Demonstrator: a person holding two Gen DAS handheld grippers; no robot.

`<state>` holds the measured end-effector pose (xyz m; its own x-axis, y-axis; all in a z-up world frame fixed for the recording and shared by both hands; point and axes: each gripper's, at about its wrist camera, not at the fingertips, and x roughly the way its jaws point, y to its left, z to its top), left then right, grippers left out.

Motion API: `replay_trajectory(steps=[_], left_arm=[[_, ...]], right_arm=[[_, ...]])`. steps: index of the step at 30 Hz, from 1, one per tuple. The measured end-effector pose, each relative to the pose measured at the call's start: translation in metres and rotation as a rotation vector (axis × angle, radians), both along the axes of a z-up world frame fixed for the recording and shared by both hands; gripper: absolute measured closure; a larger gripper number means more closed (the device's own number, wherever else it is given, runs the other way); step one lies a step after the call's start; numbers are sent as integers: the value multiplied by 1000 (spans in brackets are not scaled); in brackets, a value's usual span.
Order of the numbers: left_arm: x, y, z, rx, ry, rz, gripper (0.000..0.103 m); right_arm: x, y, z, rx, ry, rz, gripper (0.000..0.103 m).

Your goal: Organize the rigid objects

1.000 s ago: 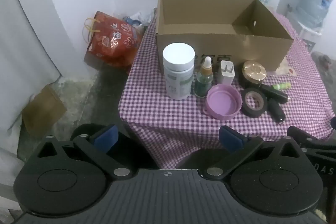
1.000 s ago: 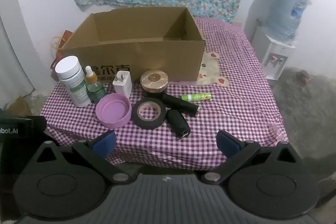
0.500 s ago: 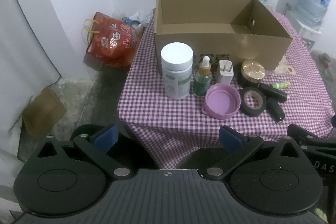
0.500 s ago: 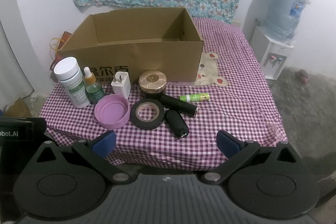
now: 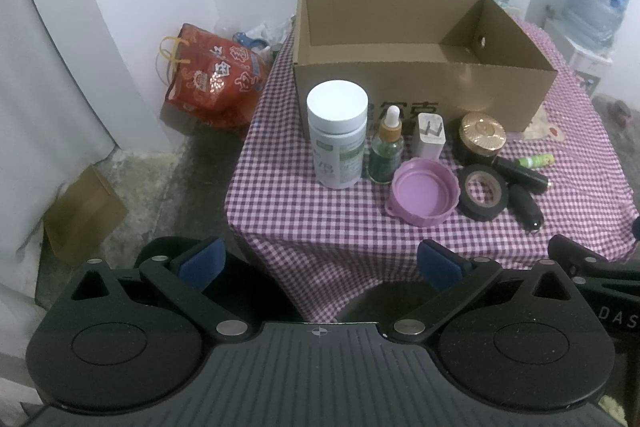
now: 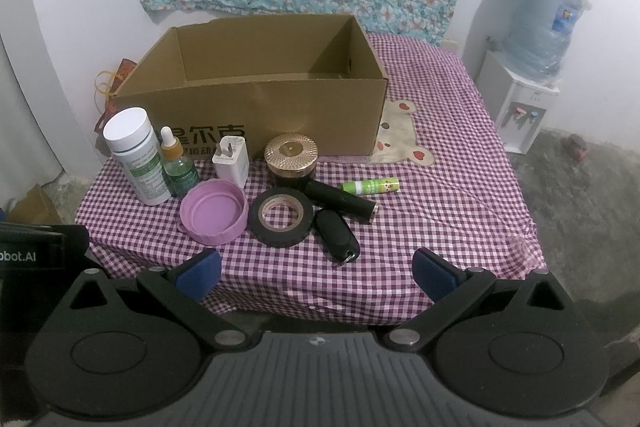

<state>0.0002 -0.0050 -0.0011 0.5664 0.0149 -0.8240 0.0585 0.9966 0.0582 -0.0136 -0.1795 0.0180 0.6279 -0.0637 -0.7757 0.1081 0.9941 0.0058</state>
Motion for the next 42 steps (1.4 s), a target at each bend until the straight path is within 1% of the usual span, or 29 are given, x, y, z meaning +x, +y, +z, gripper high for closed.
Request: replay_trajectory(steps=[34,42], left_arm=[[-1,0,-1,1,-1,0,0],[-1,2,-6,5,5,-1,0]], right_arm=[[-1,1,2,-6,-9,4,0],[0,1,1,-5,-8,5,0]])
